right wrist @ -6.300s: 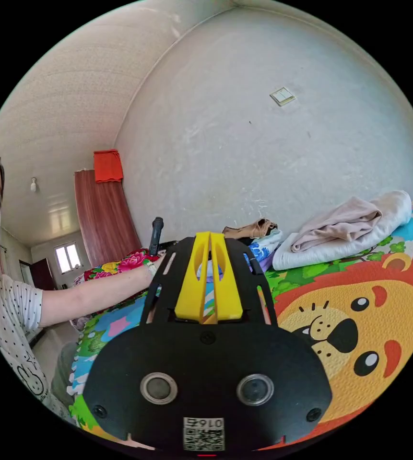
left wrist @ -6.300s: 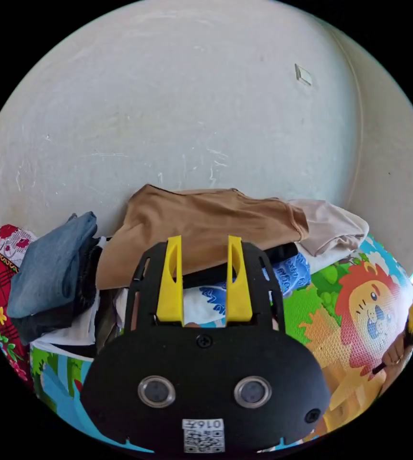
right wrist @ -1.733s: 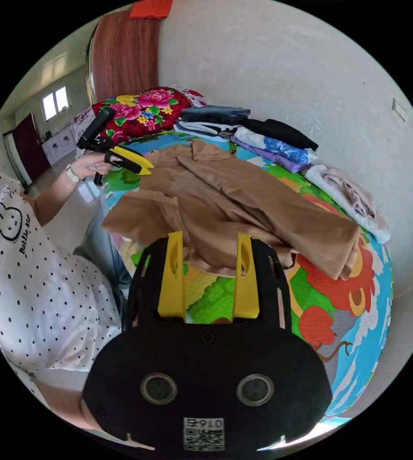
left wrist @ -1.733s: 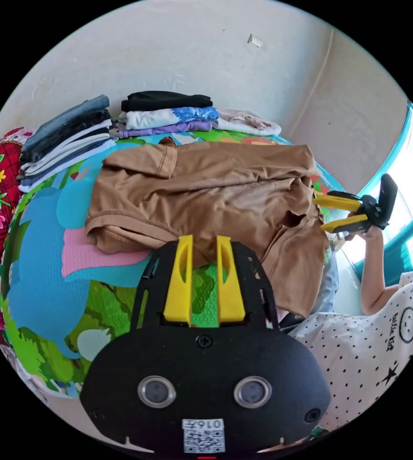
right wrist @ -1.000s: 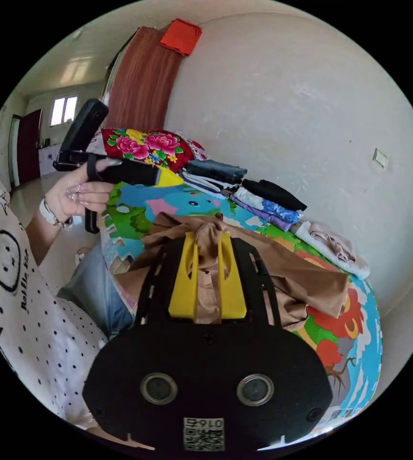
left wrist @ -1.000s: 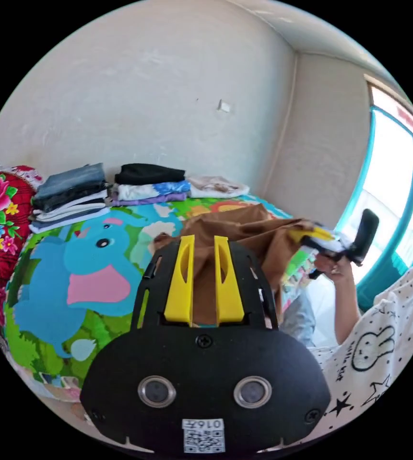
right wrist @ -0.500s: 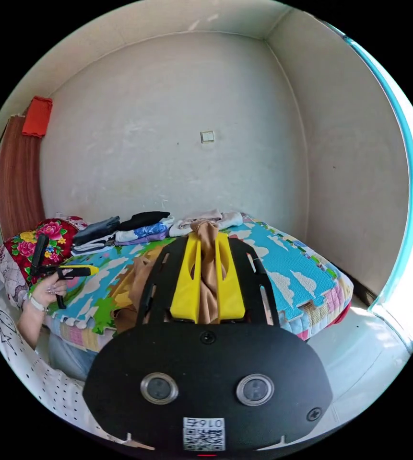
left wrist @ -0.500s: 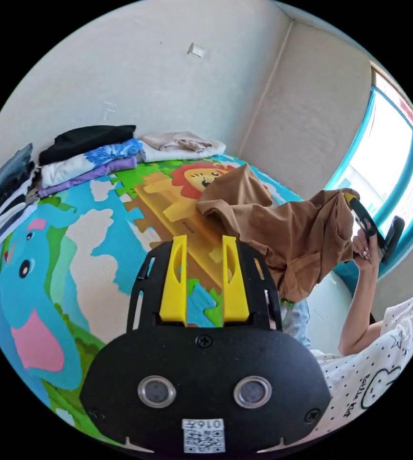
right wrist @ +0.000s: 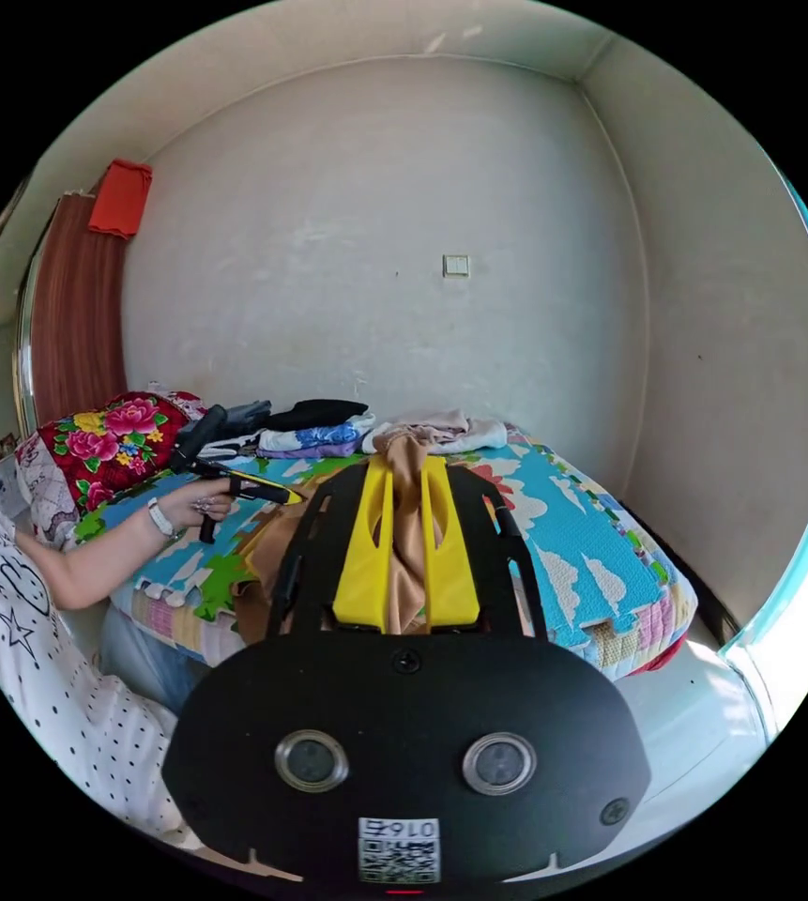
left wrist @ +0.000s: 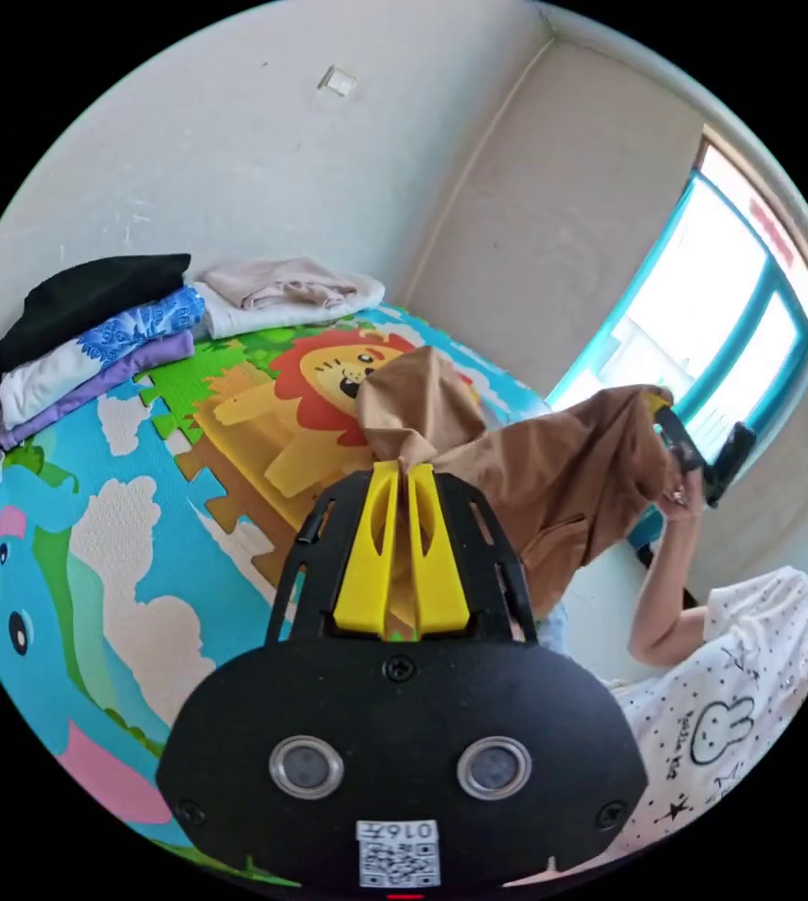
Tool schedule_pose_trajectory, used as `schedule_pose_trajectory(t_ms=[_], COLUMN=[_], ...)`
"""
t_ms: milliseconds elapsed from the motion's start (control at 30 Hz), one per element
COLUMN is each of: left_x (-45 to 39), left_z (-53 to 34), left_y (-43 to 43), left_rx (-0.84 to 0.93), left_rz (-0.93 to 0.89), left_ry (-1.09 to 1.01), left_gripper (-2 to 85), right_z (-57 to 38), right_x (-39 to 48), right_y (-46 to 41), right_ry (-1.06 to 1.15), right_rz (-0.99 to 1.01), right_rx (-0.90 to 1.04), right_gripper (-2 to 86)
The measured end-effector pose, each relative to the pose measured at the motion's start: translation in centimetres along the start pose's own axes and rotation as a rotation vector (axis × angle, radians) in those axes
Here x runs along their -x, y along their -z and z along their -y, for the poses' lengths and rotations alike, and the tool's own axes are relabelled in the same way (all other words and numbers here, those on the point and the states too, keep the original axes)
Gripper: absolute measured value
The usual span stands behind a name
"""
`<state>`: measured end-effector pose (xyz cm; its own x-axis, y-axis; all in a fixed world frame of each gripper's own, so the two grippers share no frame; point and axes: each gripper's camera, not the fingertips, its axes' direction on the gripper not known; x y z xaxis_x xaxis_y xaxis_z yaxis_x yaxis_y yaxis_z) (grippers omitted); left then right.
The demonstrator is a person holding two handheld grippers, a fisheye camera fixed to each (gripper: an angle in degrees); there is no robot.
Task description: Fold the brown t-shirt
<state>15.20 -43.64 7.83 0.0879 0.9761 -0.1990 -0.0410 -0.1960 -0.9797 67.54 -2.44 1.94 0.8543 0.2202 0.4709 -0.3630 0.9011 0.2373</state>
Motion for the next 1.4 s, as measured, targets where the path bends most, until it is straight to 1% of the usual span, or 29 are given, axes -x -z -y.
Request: schedule_pose_trajectory(t_ms=[67,100,167,233,267,333,367,467,533,567,600,633,700,733,767,833,867,900,967,1000,1033,1067,1100,1133,1167,1233,1300,1333,1400], left_x=[0.2,0.1,-1.2,-3.0,-4.5,-6.6,-7.5,-7.5,-6.0,-4.5,-3.8,-2.8,-3.5,-5.9,-8.9,-13.0,-14.7,-15.3,-15.4,-14.9,-13.5,-11.6,-10.4,-8.1,-5.6,-2.2,0.7,2.2,3.7], left_z=[-2.6,-3.4,-7.1,-10.1,-12.1,-14.8,-16.3,-18.2,-18.2,-17.8,-17.5,-16.9,-16.0,-15.4,-15.0,-14.9,-14.8,-14.8,-14.7,-14.7,-15.0,-15.3,-15.5,-15.9,-16.5,-17.8,-19.4,-20.5,-21.9], left_y=[5.7,7.1,13.1,17.9,21.2,25.3,27.4,29.9,30.0,29.9,29.9,30.3,32.1,33.7,35.2,36.7,37.4,37.6,37.7,37.3,36.2,34.6,33.6,31.2,28.5,24.6,21.4,19.9,18.7], left_rx=[-0.105,-0.125,-0.214,-0.297,-0.372,-0.461,-0.496,-0.505,-0.449,-0.405,-0.391,-0.396,-0.464,-0.525,-0.585,-0.669,-0.688,-0.679,-0.605,-0.579,-0.514,-0.439,-0.395,-0.295,-0.202,-0.091,-0.016,0.009,-0.001], left_rz=[-0.093,-0.092,-0.012,0.039,0.096,0.186,0.237,0.341,0.412,0.444,0.454,0.476,0.524,0.591,0.703,0.852,0.888,0.89,0.83,0.814,0.781,0.736,0.709,0.646,0.589,0.527,0.477,0.456,0.435], left_ry=[-0.004,-0.017,-0.061,-0.11,-0.138,-0.166,-0.161,-0.08,-0.013,0.048,0.078,0.121,0.122,0.053,-0.034,-0.128,-0.181,-0.209,-0.225,-0.219,-0.194,-0.145,-0.121,-0.074,-0.013,0.075,0.169,0.219,0.288], left_gripper=[-0.9,-0.9,-0.9,-0.9,-0.9,-0.9,-0.9,-0.9,-0.9,-0.9,-0.9,-0.9,-0.9,-0.9,-0.9,-0.9,-0.9,-0.9,-0.9,-0.9,-0.9,-0.9,-0.9,-0.9,-0.9,-0.9,-0.9,-0.9,-0.9], right_z=[1.2,2.0,3.0,4.2,4.4,5.7,6.0,8.5,11.1,11.8,13.2,14.6,16.8,18.6,19.5,22.8,23.3,24.0,25.2,26.0,26.3,26.2,25.7,24.6,24.0,21.0,19.2,18.2,16.8], right_x=[0.5,0.9,1.7,2.7,2.9,3.4,3.5,3.7,4.4,4.7,5.5,6.3,7.8,8.8,9.2,10.5,10.9,11.9,13.0,13.5,13.7,13.7,13.8,13.8,13.8,13.9,14.5,15.5,17.4], right_y=[0.1,0.5,1.6,3.4,3.7,4.3,4.1,0.7,-5.1,-6.9,-10.7,-14.6,-19.0,-20.6,-21.0,-20.7,-20.5,-20.5,-22.1,-24.2,-26.7,-28.1,-31.1,-34.2,-35.8,-41.2,-43.2,-43.2,-42.4], right_ry=[0.038,0.066,0.113,0.171,0.179,0.207,0.218,0.24,0.24,0.241,0.242,0.227,0.228,0.232,0.231,0.212,0.225,0.268,0.296,0.306,0.3,0.295,0.289,0.272,0.256,0.238,0.252,0.289,0.329], right_rz=[-0.008,-0.008,0.015,0.076,0.088,0.115,0.128,0.282,0.396,0.413,0.436,0.453,0.483,0.493,0.495,0.469,0.447,0.393,0.348,0.376,0.43,0.459,0.508,0.518,0.5,0.355,0.228,0.192,0.21], right_rx=[-0.019,-0.051,-0.122,-0.238,-0.265,-0.359,-0.368,-0.332,-0.194,-0.144,-0.04,0.054,0.101,0.075,0.048,-0.149,-0.21,-0.315,-0.305,-0.204,-0.068,0.003,0.141,0.274,0.336,0.554,0.616,0.598,0.548], right_gripper=[5.0,5.1,5.0,4.9,4.9,4.8,4.8,4.7,4.7,4.6,4.5,4.3,4.1,4.0,3.9,3.9,3.9,4.0,4.4,4.8,5.2,5.4,5.9,6.5,6.8,7.5,8.0,8.5,9.9])
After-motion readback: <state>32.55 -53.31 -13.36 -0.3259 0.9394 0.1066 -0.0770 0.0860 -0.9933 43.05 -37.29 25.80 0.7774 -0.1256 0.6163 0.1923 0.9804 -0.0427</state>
